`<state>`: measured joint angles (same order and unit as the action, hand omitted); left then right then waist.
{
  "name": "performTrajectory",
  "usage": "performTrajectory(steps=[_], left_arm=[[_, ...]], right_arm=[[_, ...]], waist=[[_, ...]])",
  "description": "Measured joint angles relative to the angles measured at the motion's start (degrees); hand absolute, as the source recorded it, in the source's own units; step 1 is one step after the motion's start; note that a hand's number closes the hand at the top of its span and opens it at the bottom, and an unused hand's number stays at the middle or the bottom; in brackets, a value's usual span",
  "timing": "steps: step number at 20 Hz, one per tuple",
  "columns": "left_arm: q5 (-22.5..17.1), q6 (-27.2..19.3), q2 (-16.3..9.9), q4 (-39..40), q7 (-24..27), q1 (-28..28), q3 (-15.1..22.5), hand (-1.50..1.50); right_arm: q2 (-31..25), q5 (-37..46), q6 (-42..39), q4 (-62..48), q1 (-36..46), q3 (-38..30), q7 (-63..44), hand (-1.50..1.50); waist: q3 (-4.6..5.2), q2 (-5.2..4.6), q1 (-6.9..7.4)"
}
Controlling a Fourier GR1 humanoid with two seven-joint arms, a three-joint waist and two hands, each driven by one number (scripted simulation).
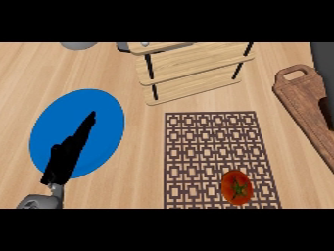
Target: Pick the cupcake from the placemat and place it in the tiered shelf
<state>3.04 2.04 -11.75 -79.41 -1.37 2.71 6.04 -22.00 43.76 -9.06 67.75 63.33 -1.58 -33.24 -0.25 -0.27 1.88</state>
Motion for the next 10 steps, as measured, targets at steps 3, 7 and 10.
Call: performTrajectory(steps=[3, 7, 10], left_arm=[[-0.3, 0.8, -0.3, -0.1, -0.3, 0.3, -0.2, 0.0], [-0.5, 1.2, -0.3, -1.1, -2.2, 0.5, -0.4, 0.0], [-0.6, 1.7, -0.2, -1.2, -2.5, 0.9, -0.3, 0.0]], right_arm=[[0.9, 1.3, 2.4, -8.9, 3.6, 0.2, 4.0, 1.5], [2.0, 2.3, 4.3, -20.0, 8.5, -0.1, 8.8, 1.5], [3.6, 3.5, 6.9, -27.7, 11.1, -0.1, 11.4, 1.5]], waist=[[0.04, -0.18, 0.39], [0.12, -0.35, 0.74], [0.12, -0.58, 1.16]])
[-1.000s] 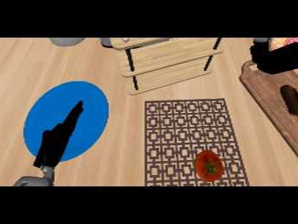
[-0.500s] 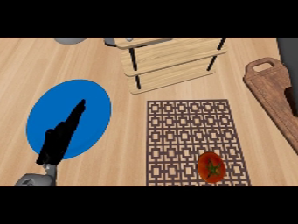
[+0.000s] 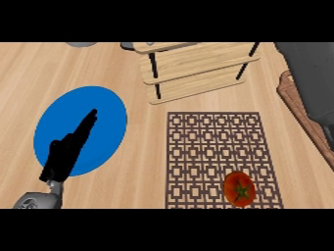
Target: Pick the cupcake from the placemat and place it in the tiered shelf
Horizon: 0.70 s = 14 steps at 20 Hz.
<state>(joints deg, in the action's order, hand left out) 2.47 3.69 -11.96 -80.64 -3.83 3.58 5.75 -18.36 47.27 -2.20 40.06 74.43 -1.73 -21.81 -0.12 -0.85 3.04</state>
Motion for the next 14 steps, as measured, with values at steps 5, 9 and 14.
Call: performTrajectory(steps=[5, 9, 14], left_arm=[[0.8, -0.3, 0.6, -0.3, 0.3, -0.4, 0.7, 0.0], [1.1, -0.3, 0.6, 0.2, 0.5, 0.0, 0.6, 0.0], [0.9, 0.2, 0.7, 0.5, 1.0, 0.4, 0.6, 0.0]], right_arm=[[2.0, 0.3, 2.4, -9.3, 3.5, -1.3, 3.0, 1.5], [4.5, -8.0, 4.0, -10.9, 3.6, -9.8, 3.3, -1.5], [7.3, -18.0, 6.4, -12.7, 4.0, -19.9, 5.2, -1.5]], waist=[[0.07, 0.28, 0.3], [-0.05, 0.28, 0.37], [-0.1, -0.03, 0.8]])
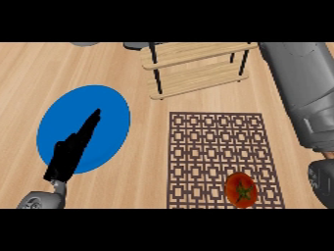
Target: Pick the cupcake from the placemat and place it in the tiered shelf
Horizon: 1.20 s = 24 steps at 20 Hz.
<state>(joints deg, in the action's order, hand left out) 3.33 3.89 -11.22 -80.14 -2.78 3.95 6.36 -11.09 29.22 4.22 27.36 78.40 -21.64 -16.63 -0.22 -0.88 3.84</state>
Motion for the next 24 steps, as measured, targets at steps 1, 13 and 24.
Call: performTrajectory(steps=[1, 13, 24], left_arm=[[0.0, 0.0, 0.0, 0.0, -0.1, 0.1, 0.0, 0.0], [0.0, -0.1, -0.1, -0.2, 0.6, -0.8, -1.0, 0.0], [-0.1, -0.7, -0.2, -0.5, 0.4, -2.9, -2.6, 0.0]], right_arm=[[0.4, -1.5, 0.6, -0.4, 0.3, -1.5, 0.8, -1.5], [-3.1, -9.2, 16.8, -0.8, -0.6, -12.5, 13.3, -1.5], [-18.3, -12.3, 12.3, 2.2, -10.5, -15.9, 11.2, -1.5]], waist=[[-0.01, -0.05, 0.03], [-0.01, -0.04, -1.14], [-0.06, 1.1, -3.95]])
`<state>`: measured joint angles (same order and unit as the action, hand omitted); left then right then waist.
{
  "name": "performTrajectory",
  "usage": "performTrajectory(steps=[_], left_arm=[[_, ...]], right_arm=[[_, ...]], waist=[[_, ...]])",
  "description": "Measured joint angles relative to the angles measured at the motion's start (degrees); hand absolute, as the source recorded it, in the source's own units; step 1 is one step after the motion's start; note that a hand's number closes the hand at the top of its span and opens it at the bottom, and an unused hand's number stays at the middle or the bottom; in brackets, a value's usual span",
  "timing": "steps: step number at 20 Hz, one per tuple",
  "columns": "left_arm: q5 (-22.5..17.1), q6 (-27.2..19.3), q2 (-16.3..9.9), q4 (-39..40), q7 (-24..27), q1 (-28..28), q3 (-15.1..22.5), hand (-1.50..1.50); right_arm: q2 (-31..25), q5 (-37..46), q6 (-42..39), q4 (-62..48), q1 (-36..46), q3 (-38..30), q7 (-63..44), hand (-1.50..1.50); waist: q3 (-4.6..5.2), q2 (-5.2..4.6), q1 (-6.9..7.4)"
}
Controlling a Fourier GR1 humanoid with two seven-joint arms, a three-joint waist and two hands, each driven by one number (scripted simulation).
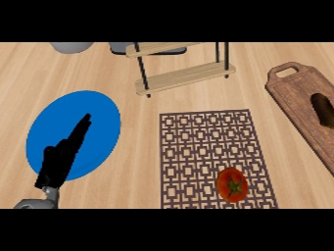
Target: Pick the cupcake from the placemat and place it in the tiered shelf
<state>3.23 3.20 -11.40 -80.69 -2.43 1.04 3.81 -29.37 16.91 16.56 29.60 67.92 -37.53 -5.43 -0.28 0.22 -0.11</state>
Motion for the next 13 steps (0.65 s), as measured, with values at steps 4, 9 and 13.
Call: performTrajectory(steps=[4, 9, 13], left_arm=[[0.3, 0.0, -0.1, -0.1, 0.8, -0.4, -0.3, 0.0], [0.3, 0.7, 0.1, -0.5, 0.3, -0.3, -0.4, 0.0], [0.6, 0.8, 0.3, -0.3, -0.1, -0.1, -0.6, 0.0]], right_arm=[[-4.1, -2.5, -6.9, 2.4, -5.5, -0.5, 2.5, -1.5], [-9.0, -5.2, -14.4, 3.0, -10.6, -0.9, 5.7, -1.5], [-10.9, -6.8, -18.9, 4.7, -13.2, 0.2, 5.7, -1.5]], waist=[[0.02, 0.03, -0.1], [0.05, -0.09, 0.22], [0.08, -0.04, 0.25]])
